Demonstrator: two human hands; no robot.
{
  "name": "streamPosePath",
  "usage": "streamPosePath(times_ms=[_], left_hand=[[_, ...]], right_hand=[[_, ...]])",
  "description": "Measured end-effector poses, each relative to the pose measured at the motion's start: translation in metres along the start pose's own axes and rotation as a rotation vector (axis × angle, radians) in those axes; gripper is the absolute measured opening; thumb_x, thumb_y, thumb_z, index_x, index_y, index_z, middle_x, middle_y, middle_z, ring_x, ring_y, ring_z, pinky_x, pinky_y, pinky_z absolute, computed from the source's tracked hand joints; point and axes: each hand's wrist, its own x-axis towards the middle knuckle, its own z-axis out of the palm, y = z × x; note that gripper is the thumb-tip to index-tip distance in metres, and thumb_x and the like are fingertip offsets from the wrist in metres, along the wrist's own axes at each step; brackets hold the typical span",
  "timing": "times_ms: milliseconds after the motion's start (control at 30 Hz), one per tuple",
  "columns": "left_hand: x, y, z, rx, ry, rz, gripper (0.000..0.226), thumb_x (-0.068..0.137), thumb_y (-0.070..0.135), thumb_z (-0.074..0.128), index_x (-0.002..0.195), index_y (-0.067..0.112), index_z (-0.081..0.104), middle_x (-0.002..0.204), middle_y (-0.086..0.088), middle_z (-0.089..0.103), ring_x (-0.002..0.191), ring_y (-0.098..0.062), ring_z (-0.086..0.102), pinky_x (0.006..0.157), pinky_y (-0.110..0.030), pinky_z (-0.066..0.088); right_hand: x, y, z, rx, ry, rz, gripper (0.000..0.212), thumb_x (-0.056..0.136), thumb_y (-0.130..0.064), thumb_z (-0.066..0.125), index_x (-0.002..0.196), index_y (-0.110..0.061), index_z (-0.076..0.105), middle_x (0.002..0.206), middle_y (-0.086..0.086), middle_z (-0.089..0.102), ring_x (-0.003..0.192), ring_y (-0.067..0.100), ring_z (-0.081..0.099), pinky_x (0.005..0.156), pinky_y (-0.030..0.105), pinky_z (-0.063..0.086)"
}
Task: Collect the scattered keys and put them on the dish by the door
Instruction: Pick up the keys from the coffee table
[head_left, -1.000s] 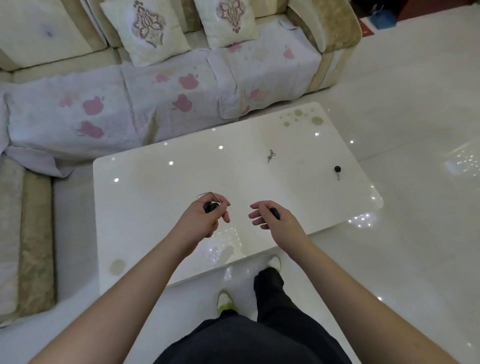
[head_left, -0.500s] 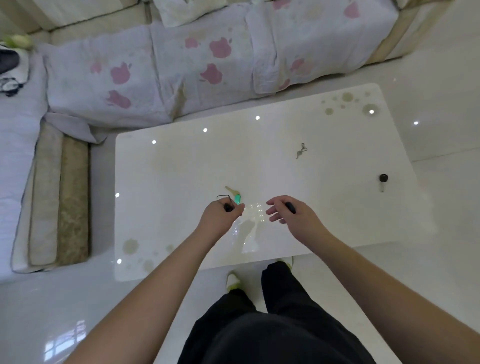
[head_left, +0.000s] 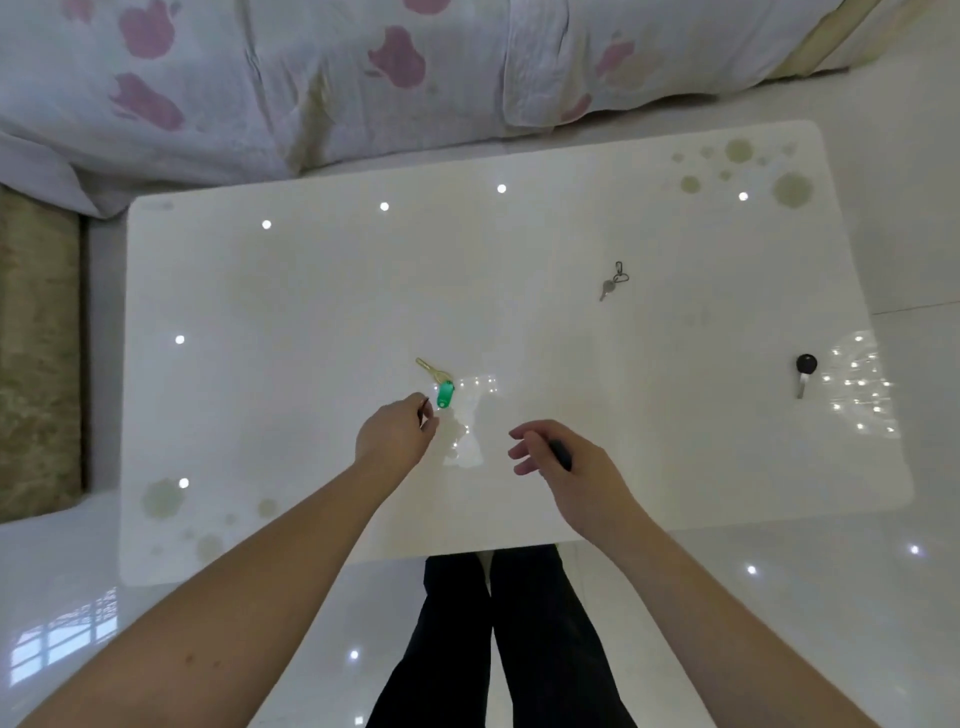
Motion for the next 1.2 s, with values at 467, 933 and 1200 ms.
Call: streamPosePath(times_ms=[467,933,1200], left_hand=[[0.106,-0.005,0.064,0.426,-0.049,0.227,0.038,0.088,0.011,0.042,0.123,0.024,0.043,0.063,0.001,0.039,0.053,-0.023,0.043,0.048,-0.028,0.028],[0.118,-0.007,0.062,0.140,-0.056,0.235,0.024,0.098,0.036,0.046,0.092,0.016,0.058,0.093,-0.001,0.045,0.073,-0.025,0.055,0.061,-0.030,0.043],[0.040,0.017,-0.004,-0.719,-0.034,0.239,0.017,0.095,0.026,0.057,0.079,0.024,0.063,0.107,0.005,0.059,0.081,-0.005,0.056,0.070,-0.009,0.038]], right_hand=[[0.028,0.071,0.017,0.033,0.082,0.084,0.019,0.098,-0.033,0.046,0.096,-0.040,0.064,0.091,-0.020,0.071,0.089,0.004,0.064,0.080,0.019,0.046],[0.050,0.055,0.021,0.031,0.089,0.023,0.020,0.098,-0.033,0.046,0.096,-0.041,0.064,0.091,-0.018,0.071,0.087,0.021,0.062,0.072,0.026,0.047],[0.045,0.042,0.020,0.007,0.160,-0.003,0.021,0.098,-0.035,0.044,0.096,-0.041,0.063,0.090,-0.020,0.071,0.082,0.021,0.062,0.064,0.014,0.043]])
